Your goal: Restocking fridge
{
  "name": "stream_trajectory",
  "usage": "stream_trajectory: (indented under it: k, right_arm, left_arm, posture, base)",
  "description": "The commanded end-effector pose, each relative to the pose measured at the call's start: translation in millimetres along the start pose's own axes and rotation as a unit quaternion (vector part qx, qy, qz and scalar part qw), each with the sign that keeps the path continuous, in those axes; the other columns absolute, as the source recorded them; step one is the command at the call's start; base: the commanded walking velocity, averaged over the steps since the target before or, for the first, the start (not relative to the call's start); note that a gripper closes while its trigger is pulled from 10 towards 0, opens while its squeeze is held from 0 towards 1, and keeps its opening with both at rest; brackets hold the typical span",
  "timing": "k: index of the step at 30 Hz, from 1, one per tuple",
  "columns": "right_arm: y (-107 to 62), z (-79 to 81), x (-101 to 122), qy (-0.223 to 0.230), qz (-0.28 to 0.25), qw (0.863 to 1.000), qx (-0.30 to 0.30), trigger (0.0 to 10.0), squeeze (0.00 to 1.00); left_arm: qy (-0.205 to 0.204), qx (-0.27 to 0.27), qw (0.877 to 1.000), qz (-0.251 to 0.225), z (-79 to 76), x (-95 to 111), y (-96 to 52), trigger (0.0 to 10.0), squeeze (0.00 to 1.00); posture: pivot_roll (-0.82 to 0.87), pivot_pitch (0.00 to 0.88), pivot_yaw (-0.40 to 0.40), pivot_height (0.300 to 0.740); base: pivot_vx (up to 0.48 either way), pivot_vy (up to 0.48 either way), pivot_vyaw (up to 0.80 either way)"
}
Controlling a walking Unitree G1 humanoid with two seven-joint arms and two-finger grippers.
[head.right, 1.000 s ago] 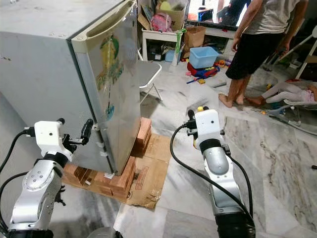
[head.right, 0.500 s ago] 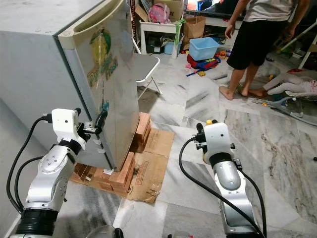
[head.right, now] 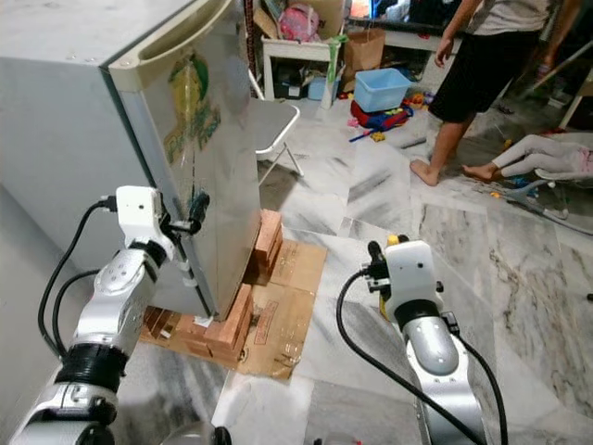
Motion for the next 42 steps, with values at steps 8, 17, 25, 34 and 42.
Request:
stream_trajectory:
  k: [8,17,25,34,42]
  right_arm:
    - [-22.5,-12.9,8,-0.005,0.003,1.0,-0.028,10.0,0.0]
    - [-28.1,-14.7,10,-0.007,0.011,0.999,-0.033,10.0,0.0]
    - [-25.2,-8.7,6,-0.002,0.017,1.0,-0.024,10.0,0.0]
    - [-17.5,-5.4,7,0.015,0.006,1.0,-0.016,10.0,0.0]
    - [-10.3,0.4,15,0.037,-0.019,0.999,0.003,10.0,0.0]
  left_arm:
    - [0.039,0.057,0.998,-0.007,9.5,20,31.8,10.0,0.0]
    - [0.03,0.066,0.997,-0.021,-0.3,32,42.3,10.0,0.0]
    - [0.016,0.052,0.998,-0.029,-1.3,12,27.0,10.0,0.0]
    - [0.058,0.053,0.994,-0.07,25.9,0,-36.8,10.0,0.0]
    - [0.078,0.03,0.995,-0.054,34.9,-9,-115.6,10.0,0.0]
  posture:
    - [-0.17,0.052,0.045,0.74]
    - [-0.18,0.058,0.048,0.74]
    - [-0.14,0.057,0.04,0.74]
    - [-0.06,0.048,0.031,0.74]
    - [-0.01,0.025,0.002,0.74]
  base:
    - [0.0,0.0,0.0]
    - [0.0,0.0,0.0]
    - [0.0,0.0,0.0]
    - [0.0,0.0,0.0]
    - [0.0,0.0,0.0]
Point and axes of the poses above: a point about 5 cm out from each wrist's last joint towards the gripper, its own y axis pointing out of the wrist towards the gripper, its own x axis along the axis of the wrist's last joint, z = x × y, the point moved 4 cm from there along y, pointing out of the wrist towards the gripper, and after that the axes turned 1 degree about y, right-handed, at the moved point
